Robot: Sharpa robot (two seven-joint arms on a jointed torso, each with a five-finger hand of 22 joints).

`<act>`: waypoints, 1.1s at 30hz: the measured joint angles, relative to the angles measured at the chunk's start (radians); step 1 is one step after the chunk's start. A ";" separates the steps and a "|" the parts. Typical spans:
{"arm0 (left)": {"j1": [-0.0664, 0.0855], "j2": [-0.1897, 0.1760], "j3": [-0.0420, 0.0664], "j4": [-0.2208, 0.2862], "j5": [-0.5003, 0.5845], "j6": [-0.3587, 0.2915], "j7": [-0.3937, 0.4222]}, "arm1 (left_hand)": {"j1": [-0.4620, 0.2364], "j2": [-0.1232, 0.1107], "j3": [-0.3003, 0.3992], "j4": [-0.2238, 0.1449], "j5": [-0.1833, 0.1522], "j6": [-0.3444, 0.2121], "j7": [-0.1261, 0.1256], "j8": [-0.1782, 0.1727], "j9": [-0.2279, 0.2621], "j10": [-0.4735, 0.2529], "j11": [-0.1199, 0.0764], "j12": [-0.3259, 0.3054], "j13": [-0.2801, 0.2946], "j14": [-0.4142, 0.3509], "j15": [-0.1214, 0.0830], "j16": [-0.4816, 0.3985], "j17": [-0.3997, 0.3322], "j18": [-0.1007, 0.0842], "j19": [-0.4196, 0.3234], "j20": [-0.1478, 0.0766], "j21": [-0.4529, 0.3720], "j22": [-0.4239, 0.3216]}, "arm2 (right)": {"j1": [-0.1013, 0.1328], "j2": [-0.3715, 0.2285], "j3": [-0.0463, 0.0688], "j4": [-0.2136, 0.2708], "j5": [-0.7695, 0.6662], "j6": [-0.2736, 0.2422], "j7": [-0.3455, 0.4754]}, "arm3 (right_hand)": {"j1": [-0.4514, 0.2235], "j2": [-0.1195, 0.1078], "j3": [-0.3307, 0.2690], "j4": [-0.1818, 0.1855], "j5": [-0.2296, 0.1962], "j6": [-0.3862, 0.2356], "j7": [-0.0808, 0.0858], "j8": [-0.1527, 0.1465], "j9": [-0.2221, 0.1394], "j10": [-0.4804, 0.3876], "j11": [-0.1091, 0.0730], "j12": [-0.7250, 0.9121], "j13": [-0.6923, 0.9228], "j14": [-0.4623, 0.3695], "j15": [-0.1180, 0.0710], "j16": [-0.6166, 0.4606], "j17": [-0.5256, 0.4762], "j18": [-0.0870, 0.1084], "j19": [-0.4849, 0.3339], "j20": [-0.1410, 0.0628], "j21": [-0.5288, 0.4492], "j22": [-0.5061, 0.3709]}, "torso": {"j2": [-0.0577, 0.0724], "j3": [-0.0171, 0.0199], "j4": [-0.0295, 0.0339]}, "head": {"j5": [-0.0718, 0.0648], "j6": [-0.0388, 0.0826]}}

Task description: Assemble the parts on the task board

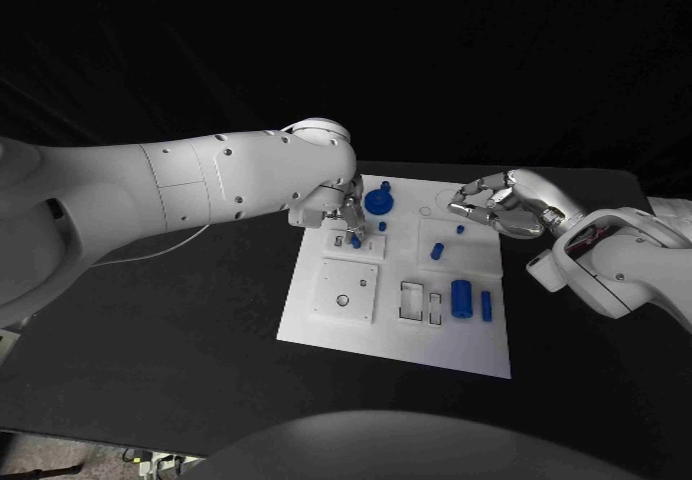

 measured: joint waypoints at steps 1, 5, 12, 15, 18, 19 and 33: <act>0.000 0.000 0.000 0.000 0.000 0.000 0.000 | 0.001 0.001 -0.003 -0.003 0.004 0.000 0.000 -0.004 0.000 0.000 0.000 0.000 0.000 0.000 0.000 0.000 0.000 0.000 0.000 0.000 0.000 0.000 | 0.000 0.000 0.000 0.000 0.000 0.000 0.000 | 0.000 0.000 0.000 0.000 0.000 0.000 0.000 0.000 0.000 0.000 0.000 0.000 0.000 0.000 0.000 0.000 0.000 0.000 0.000 0.000 0.000 0.000 | 0.000 0.0000 0.0000 | 0.000 0.000; 0.000 0.000 0.000 -0.003 -0.001 0.000 0.000 | 0.002 0.002 -0.004 -0.004 0.016 -0.001 0.001 -0.005 0.000 0.000 0.000 0.000 0.000 0.000 0.000 0.000 0.000 0.000 0.000 0.000 0.000 0.000 | 0.000 0.000 0.000 0.000 0.000 0.001 -0.001 | 0.001 0.000 0.000 0.000 0.000 0.000 0.000 0.000 0.000 0.000 0.000 0.000 0.000 0.000 0.000 0.000 0.000 0.000 0.000 0.000 0.000 0.000 | 0.000 0.0004 0.0000 | 0.000 0.000; -0.001 0.001 0.000 -0.007 -0.005 0.004 0.001 | 0.000 0.008 -0.007 -0.007 0.016 0.004 -0.001 -0.008 0.000 -0.001 0.001 0.000 0.000 0.000 0.000 0.000 0.000 0.000 0.000 0.000 0.000 0.000 | 0.000 0.000 0.000 0.000 0.000 0.003 -0.002 | 0.009 0.001 0.000 0.000 0.000 0.000 0.000 0.000 0.000 0.000 0.000 0.000 0.000 0.000 0.000 0.000 0.000 0.000 0.000 0.000 0.000 0.000 | 0.000 0.0005 0.0000 | 0.000 0.000; -0.001 0.002 0.000 -0.008 -0.006 0.006 0.001 | 0.000 0.008 -0.007 -0.007 0.016 0.004 -0.001 -0.008 0.000 -0.001 0.001 0.000 0.000 0.000 0.000 0.000 0.000 0.000 0.000 0.000 0.000 0.000 | 0.000 0.000 0.000 0.000 -0.001 0.004 -0.003 | 0.009 0.001 0.000 0.000 0.000 0.000 0.000 0.000 0.000 0.000 0.000 0.000 0.000 0.000 0.000 0.000 0.000 0.000 0.000 0.000 0.000 0.000 | 0.000 0.0006 -0.0001 | 0.001 0.000; -0.001 0.003 0.000 -0.009 -0.007 0.008 0.001 | 0.000 0.008 -0.007 -0.007 0.016 0.004 -0.001 -0.010 0.001 -0.001 0.001 0.000 0.000 0.000 0.000 0.000 0.000 0.000 0.000 0.000 0.000 0.000 | 0.000 0.001 0.000 0.000 -0.001 0.005 -0.004 | 0.009 0.001 0.000 0.000 0.000 0.000 0.000 0.000 0.000 0.000 0.000 0.000 0.000 0.000 0.000 0.000 0.000 0.000 0.000 0.000 0.000 0.000 | 0.000 0.0006 -0.0001 | 0.002 0.000; -0.001 0.003 0.000 -0.010 -0.007 0.009 0.001 | 0.000 0.008 -0.007 -0.007 0.016 0.004 -0.001 -0.010 0.001 -0.001 0.001 0.000 0.000 0.000 0.000 0.000 0.000 0.000 0.000 0.000 0.000 0.001 | 0.000 0.001 0.000 -0.001 -0.001 0.006 -0.004 | 0.009 0.001 0.000 0.000 0.000 0.000 0.000 0.000 0.000 0.000 0.000 0.000 0.000 0.000 0.000 0.000 0.000 0.000 0.000 0.000 0.000 0.000 | 0.000 0.0006 -0.0001 | 0.002 0.000; 0.000 0.013 0.000 -0.018 -0.011 0.021 0.000 | -0.005 0.013 -0.010 -0.010 0.016 0.015 0.003 -0.010 0.006 0.002 0.001 0.000 0.000 0.004 -0.003 0.000 0.000 0.000 0.000 0.000 0.000 0.001 | 0.000 0.001 0.000 -0.001 -0.002 0.009 -0.006 | 0.009 0.001 -0.002 -0.002 0.000 0.003 -0.003 0.000 0.000 0.000 0.000 0.000 0.000 0.000 0.000 0.000 0.000 0.000 0.000 0.000 0.000 0.000 | 0.000 0.0006 -0.0004 | 0.004 0.000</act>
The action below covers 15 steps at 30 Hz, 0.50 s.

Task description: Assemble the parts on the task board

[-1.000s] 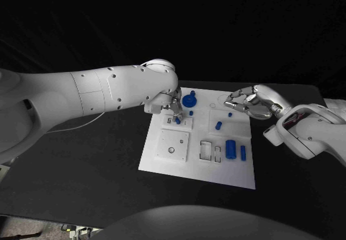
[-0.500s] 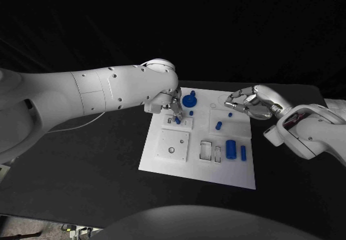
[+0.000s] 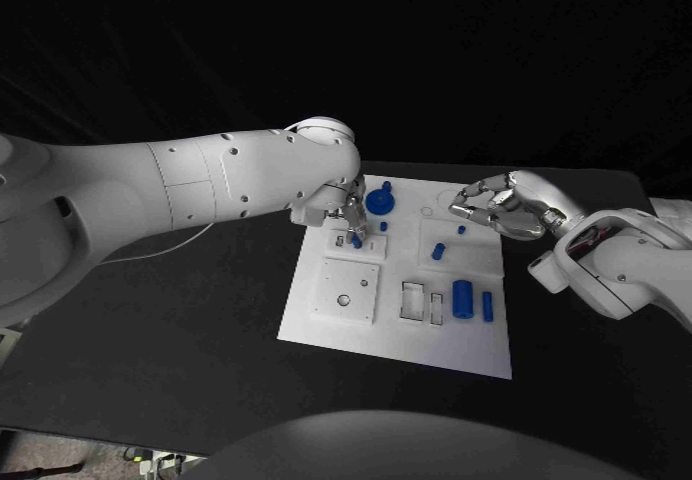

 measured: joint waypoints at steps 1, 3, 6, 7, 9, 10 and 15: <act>0.000 0.001 0.000 -0.001 0.000 0.001 0.000 | 0.000 0.000 -0.003 -0.003 0.002 0.000 0.000 0.001 0.001 0.000 0.000 0.000 0.000 0.000 0.000 0.000 0.000 0.000 0.000 0.000 0.000 0.000 | 0.000 0.000 0.000 0.000 0.000 0.000 0.000 | 0.000 0.000 0.000 0.000 0.000 0.000 0.000 0.000 0.000 0.000 0.000 0.000 0.000 0.000 0.000 0.000 0.000 0.000 0.000 0.000 0.000 0.000 | 0.000 0.0000 0.0000 | 0.000 0.000; -0.001 0.002 0.000 -0.002 0.000 0.003 0.000 | -0.004 0.004 -0.004 -0.004 0.004 0.004 0.004 0.006 0.005 0.000 0.000 0.000 0.000 0.000 0.000 0.000 0.000 0.000 0.000 0.000 0.000 0.000 | 0.000 0.000 0.000 0.000 0.000 0.000 0.000 | 0.000 0.000 0.000 0.000 0.000 0.000 0.000 0.000 0.000 0.000 0.000 0.000 0.000 0.000 0.000 0.000 0.000 0.000 0.000 0.000 0.000 0.000 | 0.000 0.0000 0.0000 | 0.000 0.000; -0.001 0.004 0.001 -0.004 0.000 0.004 0.000 | -0.004 0.004 -0.004 -0.004 0.004 0.011 0.003 0.006 0.007 0.000 0.000 0.000 0.000 -0.001 -0.001 0.000 0.000 0.000 0.000 0.000 0.000 0.000 | 0.000 0.000 0.000 0.000 0.000 0.001 0.000 | 0.000 0.000 0.000 0.000 0.000 0.000 0.000 0.000 0.000 0.000 0.000 0.000 0.000 0.000 0.000 0.000 0.000 0.000 0.000 0.000 0.000 0.000 | 0.000 -0.0004 0.0000 | -0.001 0.000; -0.002 0.005 0.001 -0.004 0.000 0.005 0.000 | -0.004 0.004 -0.006 -0.006 0.004 0.011 0.003 0.006 0.009 0.002 -0.002 0.000 0.000 -0.002 -0.003 0.000 0.000 0.000 0.000 0.000 0.000 0.000 | 0.000 0.000 0.000 0.000 0.000 0.001 0.000 | 0.000 0.000 0.000 0.000 0.000 0.000 0.000 0.000 0.000 0.000 0.000 0.000 0.000 0.000 0.000 0.000 0.000 0.000 0.000 0.000 0.000 0.000 | 0.000 -0.0007 0.0000 | -0.001 0.000; -0.002 0.006 0.001 -0.005 -0.001 0.005 0.000 | -0.004 0.004 -0.007 -0.007 0.004 0.014 0.007 0.011 0.012 0.002 -0.002 0.000 0.000 -0.001 -0.006 0.000 0.000 0.000 0.004 -0.004 0.000 0.000 | 0.000 -0.001 0.000 0.000 0.000 0.001 -0.001 | 0.008 0.000 0.000 0.000 0.004 0.000 0.000 0.004 0.000 0.000 0.000 0.000 0.000 0.000 0.000 0.000 0.000 0.000 0.000 0.000 -0.004 0.000 | 0.000 -0.0006 0.0000 | -0.001 0.000; -0.003 0.007 0.001 -0.005 -0.001 0.005 0.000 | -0.006 0.009 -0.008 -0.008 0.006 0.016 0.005 0.011 0.013 0.002 -0.002 0.000 0.000 0.000 -0.008 0.000 0.000 0.000 0.004 -0.004 0.000 0.000 | 0.000 -0.001 0.000 0.000 0.000 0.001 -0.001 | 0.008 0.000 0.000 0.000 0.004 0.000 0.000 0.004 0.000 0.000 0.000 0.000 0.000 0.000 0.000 0.000 0.000 0.000 0.000 0.000 -0.004 0.000 | 0.000 -0.0006 0.0000 | -0.001 0.000; -0.003 0.010 0.002 -0.009 -0.001 0.006 0.001 | -0.004 0.012 -0.011 -0.011 0.009 0.018 0.004 0.011 0.016 0.003 -0.002 0.000 0.000 0.000 -0.008 0.000 0.000 0.000 0.000 -0.007 0.000 0.000 | 0.000 -0.002 0.000 0.000 -0.001 0.002 -0.001 | 0.008 0.000 0.000 0.000 0.004 0.000 0.000 0.004 0.000 0.000 0.000 0.000 0.000 0.000 0.000 0.000 0.000 0.000 0.000 0.000 -0.008 0.001 | 0.000 -0.0006 0.0000 | 0.000 0.000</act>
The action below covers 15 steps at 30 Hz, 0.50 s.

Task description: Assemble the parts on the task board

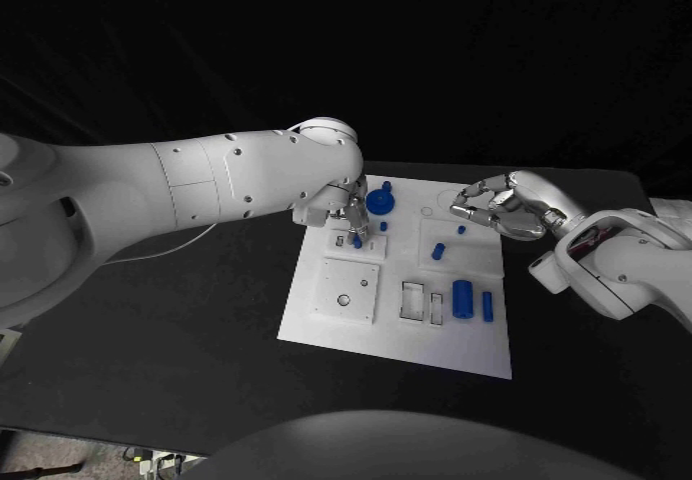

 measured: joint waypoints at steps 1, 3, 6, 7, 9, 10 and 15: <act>0.000 0.000 0.000 -0.001 0.000 0.000 0.000 | 0.000 0.000 -0.001 -0.001 0.001 0.000 0.000 0.000 0.001 0.001 -0.001 0.000 0.000 0.000 0.000 0.000 0.000 0.000 0.000 0.000 0.000 0.000 | 0.000 0.000 0.000 0.000 0.000 0.000 0.000 | 0.000 0.000 0.000 0.000 0.000 0.000 0.000 0.000 0.000 0.000 0.000 0.000 0.000 0.000 0.000 0.000 0.000 0.000 0.000 0.000 0.000 0.000 | 0.000 0.0000 0.0000 | 0.000 0.000; 0.000 0.001 0.000 -0.002 0.000 0.000 0.000 | 0.000 0.000 -0.001 -0.001 0.008 0.005 0.001 0.000 0.003 0.001 -0.001 0.000 0.000 -0.002 -0.002 0.000 0.000 0.000 0.000 0.000 0.000 0.000 | 0.000 0.000 0.000 0.000 0.000 0.000 0.000 | 0.000 0.000 0.000 0.000 0.000 0.000 0.000 0.000 0.000 0.000 0.000 0.000 0.000 0.000 0.000 0.000 0.000 0.000 0.000 0.000 0.000 0.000 | 0.000 0.0000 -0.0001 | 0.000 0.000; -0.001 0.001 0.000 -0.003 0.000 0.001 0.001 | 0.000 0.000 -0.005 -0.005 0.017 0.005 0.002 0.000 0.007 0.001 -0.001 0.000 0.000 -0.003 -0.004 0.000 0.000 0.000 0.004 -0.004 0.000 0.000 | 0.000 0.000 0.000 0.000 0.000 0.001 0.000 | 0.000 0.000 0.000 0.000 0.000 0.000 0.000 0.000 0.000 0.000 0.000 0.000 0.000 0.000 0.000 0.000 0.000 0.000 0.000 0.000 0.000 0.000 | 0.000 0.0000 -0.0001 | 0.001 0.000; -0.001 0.001 0.000 -0.004 0.000 0.001 0.001 | 0.000 0.000 -0.005 -0.005 0.022 0.005 0.002 0.002 0.008 0.001 -0.001 0.000 0.000 -0.002 -0.005 0.000 0.000 0.000 0.004 -0.004 0.000 0.000 | 0.000 0.000 0.000 0.000 0.000 0.001 0.000 | 0.000 0.000 0.000 0.000 0.000 0.000 0.000 0.000 0.000 0.000 0.000 0.000 0.000 0.000 0.000 0.000 0.000 0.000 0.000 0.000 -0.004 0.000 | 0.000 0.0000 -0.0001 | 0.001 0.000; -0.001 0.001 0.000 -0.004 0.000 0.001 0.001 | -0.003 0.003 -0.005 -0.005 0.032 0.005 0.002 0.004 0.013 0.001 -0.001 0.000 0.000 0.000 -0.007 0.000 0.000 0.000 0.000 -0.007 0.000 0.000 | 0.000 -0.001 0.000 0.000 0.000 0.001 -0.001 | 0.000 0.000 0.000 0.000 0.000 0.000 0.000 0.000 0.000 0.000 0.000 0.000 0.000 0.000 0.000 0.000 0.001 0.000 0.000 0.000 -0.004 0.000 | 0.000 0.0000 0.0000 | 0.001 0.000; -0.001 0.001 0.000 -0.004 0.000 0.001 0.001 | -0.004 0.004 -0.005 -0.005 0.035 0.005 0.002 0.004 0.014 0.001 -0.001 0.000 0.000 0.000 -0.007 0.000 0.000 0.000 0.000 -0.007 0.000 0.000 | 0.000 -0.001 0.000 0.000 0.000 0.001 -0.001 | 0.000 0.000 0.000 0.000 0.000 0.000 0.000 0.000 0.000 0.000 0.000 0.000 0.000 0.000 0.000 0.000 0.001 0.000 0.000 0.000 -0.004 0.000 | 0.000 0.0000 0.0000 | 0.001 0.000; -0.002 0.001 0.000 -0.004 0.000 -0.001 0.002 | -0.004 0.004 -0.005 -0.005 0.042 0.005 0.002 0.004 0.017 0.001 -0.001 0.000 0.000 0.000 -0.007 0.000 0.001 0.000 0.000 -0.007 0.000 0.000 | -0.001 -0.001 0.000 0.000 0.000 0.001 -0.001 | 0.000 0.000 0.000 0.000 0.000 0.000 0.000 0.000 0.000 0.000 0.000 0.000 0.000 0.000 0.000 0.000 0.001 0.000 0.000 0.000 -0.004 0.000 | 0.000 -0.0001 0.0000 | 0.003 0.000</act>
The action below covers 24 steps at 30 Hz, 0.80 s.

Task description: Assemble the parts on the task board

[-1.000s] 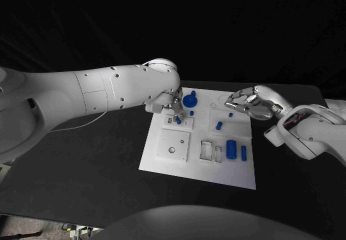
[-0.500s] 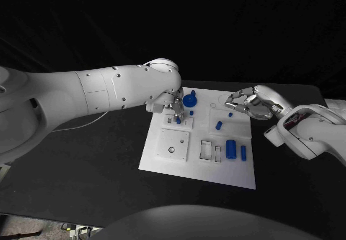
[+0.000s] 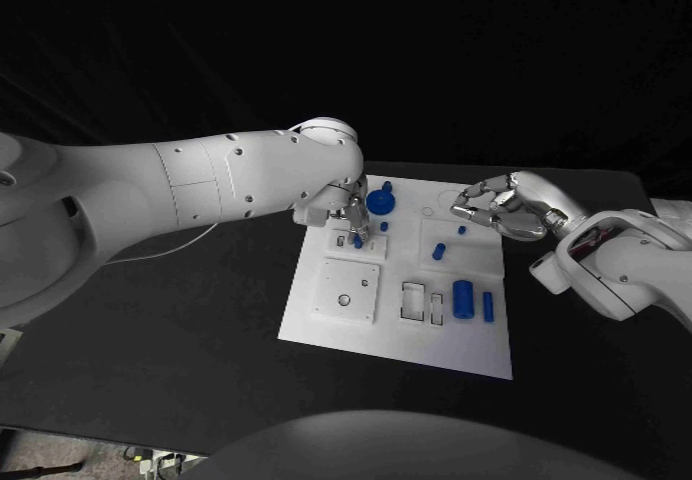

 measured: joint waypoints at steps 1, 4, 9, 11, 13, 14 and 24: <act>0.000 0.000 0.000 0.000 0.000 -0.001 0.000 | 0.000 0.000 0.000 0.000 0.000 0.000 0.000 0.000 0.000 0.000 0.000 0.000 0.000 0.000 0.000 0.000 0.000 0.000 0.000 0.000 0.000 0.000 | 0.000 0.000 0.000 0.000 0.000 0.000 0.000 | 0.000 0.000 0.000 0.000 0.000 0.000 0.000 0.000 0.000 0.000 0.000 0.000 0.000 0.000 0.000 0.000 0.000 0.000 0.000 0.000 -0.002 0.000 | 0.000 -0.0001 0.0000 | 0.000 0.000; -0.001 -0.002 0.000 0.002 0.000 -0.004 0.000 | -0.004 0.004 0.000 0.000 0.005 0.000 0.000 0.000 0.002 0.000 0.000 0.000 0.000 0.000 0.000 0.000 0.000 0.000 0.000 0.000 0.000 0.000 | -0.001 -0.001 0.000 0.000 0.000 0.000 0.000 | 0.000 0.000 0.000 0.000 0.000 0.000 0.000 0.000 0.000 0.000 0.000 0.000 0.000 0.000 0.000 0.000 0.000 0.000 0.000 0.000 -0.006 0.000 | 0.000 -0.0004 0.0000 | 0.000 0.000; -0.001 -0.006 0.001 0.007 0.001 -0.012 0.000 | -0.004 0.004 0.000 0.000 0.005 0.000 0.000 0.000 0.002 0.000 0.000 0.000 0.000 0.000 0.000 0.000 0.000 0.000 0.000 0.000 0.000 0.000 | -0.002 -0.002 0.000 0.000 0.000 0.000 0.000 | 0.000 0.000 0.000 0.000 0.000 0.000 0.000 0.000 0.000 0.000 0.000 0.000 0.000 0.000 0.000 0.000 0.000 0.000 0.000 0.000 -0.006 0.000 | 0.000 -0.0004 0.0000 | 0.000 0.000; -0.002 -0.008 0.001 0.009 0.001 -0.016 0.000 | -0.004 0.004 0.000 0.000 0.005 0.000 0.000 0.000 0.002 0.000 0.000 0.000 0.000 0.000 0.000 0.000 0.000 0.000 0.000 0.000 0.000 0.000 | -0.002 -0.002 0.000 0.000 0.000 0.000 0.000 | 0.000 0.000 0.000 0.000 0.000 0.000 0.000 0.000 0.000 0.000 0.000 0.000 0.000 0.000 0.000 0.000 0.000 0.000 0.000 0.000 -0.006 0.000 | 0.000 -0.0003 0.0000 | 0.000 0.000; -0.002 -0.012 0.001 0.013 0.002 -0.021 0.001 | -0.004 0.004 0.000 0.000 0.005 0.000 0.000 -0.001 0.002 0.000 0.000 0.000 0.000 0.000 0.000 0.000 0.000 0.000 0.000 0.000 0.000 0.000 | -0.002 -0.003 0.000 0.000 0.000 0.000 0.000 | 0.000 0.000 0.000 0.000 0.000 0.000 0.000 0.000 0.000 0.000 0.000 0.000 0.000 0.000 0.000 0.000 0.000 0.000 0.000 0.000 -0.010 0.000 | 0.000 -0.0001 0.0000 | 0.000 0.000; -0.002 -0.014 0.001 0.015 0.002 -0.023 0.001 | -0.004 0.004 0.000 0.000 0.005 0.000 0.000 -0.001 0.002 0.000 0.000 0.000 0.000 0.000 0.000 0.000 0.000 0.000 0.000 0.000 0.000 0.000 | -0.002 -0.003 0.000 0.000 0.000 0.000 0.000 | 0.000 0.000 0.000 0.000 0.000 0.000 0.000 0.000 0.000 0.000 0.000 0.000 0.000 0.000 0.000 0.000 0.000 0.000 0.000 0.000 -0.010 0.000 | 0.000 0.0000 0.0000 | 0.000 0.000; -0.005 -0.027 0.001 0.028 0.005 -0.050 0.002 | -0.004 0.004 0.000 0.000 0.005 0.000 0.000 0.002 0.004 0.000 0.000 0.000 0.000 0.000 0.000 0.000 0.000 0.000 0.000 0.000 0.000 0.000 | -0.003 -0.005 0.000 -0.002 0.000 0.000 0.000 | 0.004 0.004 0.000 0.000 0.000 0.000 0.000 0.000 0.000 0.000 0.000 0.000 0.000 0.000 0.000 0.000 0.000 0.000 0.000 0.000 -0.010 0.000 | -0.001 0.0000 0.0005 | -0.001 0.000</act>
